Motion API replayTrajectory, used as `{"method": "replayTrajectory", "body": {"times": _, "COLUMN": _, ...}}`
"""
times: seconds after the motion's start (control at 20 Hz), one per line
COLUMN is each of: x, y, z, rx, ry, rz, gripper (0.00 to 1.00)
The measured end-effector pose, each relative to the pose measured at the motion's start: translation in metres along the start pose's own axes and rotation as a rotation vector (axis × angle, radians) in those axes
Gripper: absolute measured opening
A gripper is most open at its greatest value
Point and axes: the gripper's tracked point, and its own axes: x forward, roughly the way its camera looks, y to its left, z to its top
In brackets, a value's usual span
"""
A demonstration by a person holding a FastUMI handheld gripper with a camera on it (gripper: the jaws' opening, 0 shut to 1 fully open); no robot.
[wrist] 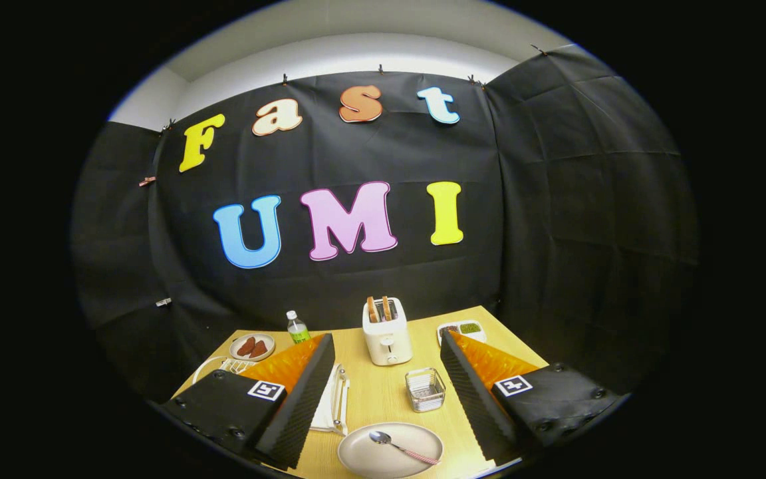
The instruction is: Take the plate from the dish rack, then take the spoon from the basket and place it into the plate.
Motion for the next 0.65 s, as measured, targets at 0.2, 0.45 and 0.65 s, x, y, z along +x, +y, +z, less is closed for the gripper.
{"method": "replayTrajectory", "body": {"times": 0.2, "x": 0.007, "y": 0.012, "z": -0.002, "rx": -0.024, "ry": 0.007, "rz": 0.016, "gripper": 0.98}}
{"method": "replayTrajectory", "body": {"times": 0.45, "x": 0.015, "y": 0.021, "z": -0.005, "rx": 0.008, "ry": 0.015, "rz": 0.027, "gripper": 0.99}}
{"method": "replayTrajectory", "body": {"times": 0.65, "x": 0.018, "y": 0.019, "z": -0.006, "rx": 0.004, "ry": 0.022, "rz": 0.016, "gripper": 0.99}}
